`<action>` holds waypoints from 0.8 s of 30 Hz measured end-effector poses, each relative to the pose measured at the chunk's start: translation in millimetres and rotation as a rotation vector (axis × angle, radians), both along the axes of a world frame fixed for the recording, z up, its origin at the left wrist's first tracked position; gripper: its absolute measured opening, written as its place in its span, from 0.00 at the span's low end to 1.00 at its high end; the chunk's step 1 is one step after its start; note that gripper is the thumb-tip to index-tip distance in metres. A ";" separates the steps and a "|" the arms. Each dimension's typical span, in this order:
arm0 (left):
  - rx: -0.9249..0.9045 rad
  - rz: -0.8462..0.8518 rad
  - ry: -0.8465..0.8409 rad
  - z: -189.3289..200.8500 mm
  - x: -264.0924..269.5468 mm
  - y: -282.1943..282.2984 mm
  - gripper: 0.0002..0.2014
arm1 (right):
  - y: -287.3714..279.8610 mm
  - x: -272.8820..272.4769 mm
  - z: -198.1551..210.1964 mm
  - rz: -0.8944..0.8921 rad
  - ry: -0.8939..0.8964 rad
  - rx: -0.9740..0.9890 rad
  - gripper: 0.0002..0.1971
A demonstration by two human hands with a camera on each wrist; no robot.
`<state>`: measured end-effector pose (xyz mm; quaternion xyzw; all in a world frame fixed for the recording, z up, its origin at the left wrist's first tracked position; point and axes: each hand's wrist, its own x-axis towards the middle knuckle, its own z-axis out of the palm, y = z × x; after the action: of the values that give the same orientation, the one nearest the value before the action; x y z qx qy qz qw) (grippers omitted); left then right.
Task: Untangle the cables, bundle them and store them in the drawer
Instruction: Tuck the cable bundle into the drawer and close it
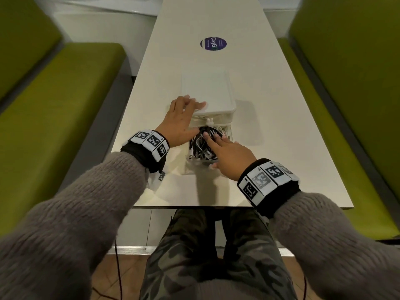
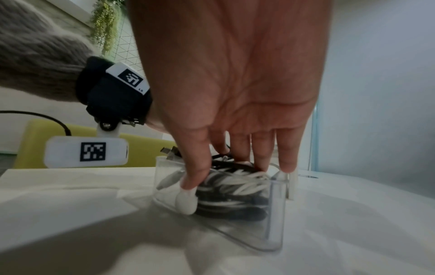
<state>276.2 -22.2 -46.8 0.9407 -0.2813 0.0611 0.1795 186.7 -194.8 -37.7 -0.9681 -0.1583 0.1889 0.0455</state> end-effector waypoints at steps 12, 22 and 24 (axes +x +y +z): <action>0.197 0.177 -0.183 -8.4 -12.8 -14.3 0.45 | 1.2 0.3 15.9 -0.063 0.075 0.075 0.45; 0.234 0.177 -0.175 -6.4 -15.6 -13.3 0.44 | 32.2 -12.4 17.6 -0.423 -0.218 0.190 0.23; 0.253 0.159 -0.117 -3.6 -17.3 -12.9 0.45 | 33.6 -11.9 16.9 -0.479 -0.214 0.222 0.22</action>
<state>258.9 -35.1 -50.4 0.9700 -0.2213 0.0937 0.0373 174.8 -161.2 -20.8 -0.9815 0.0516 0.0510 0.1774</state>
